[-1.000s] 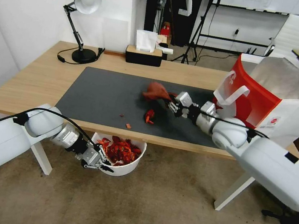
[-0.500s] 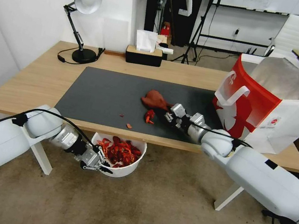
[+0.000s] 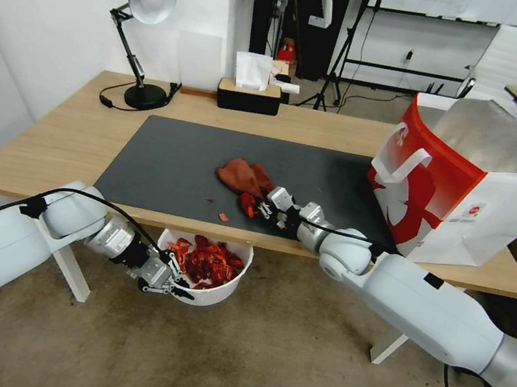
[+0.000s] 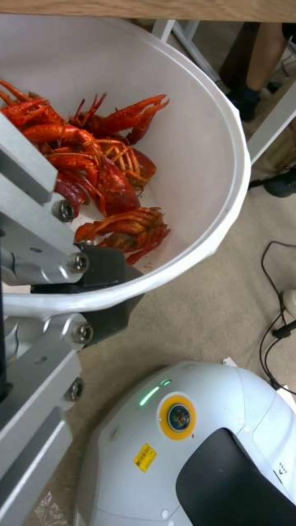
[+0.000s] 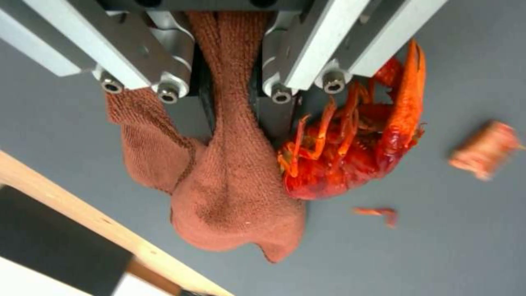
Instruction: Sweep shrimp from table into container with towel, then put container into takeout bag.
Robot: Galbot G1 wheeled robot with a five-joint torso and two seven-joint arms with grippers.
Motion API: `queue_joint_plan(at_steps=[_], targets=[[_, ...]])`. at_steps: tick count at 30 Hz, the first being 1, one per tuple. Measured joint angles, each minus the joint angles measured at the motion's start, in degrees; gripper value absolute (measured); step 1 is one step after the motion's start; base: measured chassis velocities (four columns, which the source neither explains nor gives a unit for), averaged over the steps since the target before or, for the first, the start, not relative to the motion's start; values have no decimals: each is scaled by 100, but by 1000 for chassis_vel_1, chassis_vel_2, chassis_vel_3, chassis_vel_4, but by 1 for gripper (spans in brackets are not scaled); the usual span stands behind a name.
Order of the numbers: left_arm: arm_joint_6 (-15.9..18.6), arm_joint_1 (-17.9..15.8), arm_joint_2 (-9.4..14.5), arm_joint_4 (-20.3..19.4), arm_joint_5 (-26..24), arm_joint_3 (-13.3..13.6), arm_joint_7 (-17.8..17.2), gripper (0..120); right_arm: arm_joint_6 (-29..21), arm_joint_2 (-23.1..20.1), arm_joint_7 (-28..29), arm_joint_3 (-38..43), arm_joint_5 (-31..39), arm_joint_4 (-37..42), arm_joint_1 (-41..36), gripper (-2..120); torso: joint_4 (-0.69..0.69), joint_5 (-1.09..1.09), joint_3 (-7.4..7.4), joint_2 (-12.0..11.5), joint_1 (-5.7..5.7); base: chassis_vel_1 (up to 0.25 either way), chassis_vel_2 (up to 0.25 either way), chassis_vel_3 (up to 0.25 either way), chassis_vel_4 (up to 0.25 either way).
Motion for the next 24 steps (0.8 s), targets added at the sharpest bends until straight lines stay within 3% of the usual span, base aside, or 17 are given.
queue_joint_plan(at_steps=[16,24], targets=[[-2,-25,14,0,-17,-30,-2,0,636,-215,-1189,-630,603,-14,552,10,-1,1,0,0,0,0,0,0,0],[9,-55,22,-13,-44,-40,-5,0,658,-374,-1314,-777,637,303,606,10,-1,1,0,0,0,0,0,0,0]])
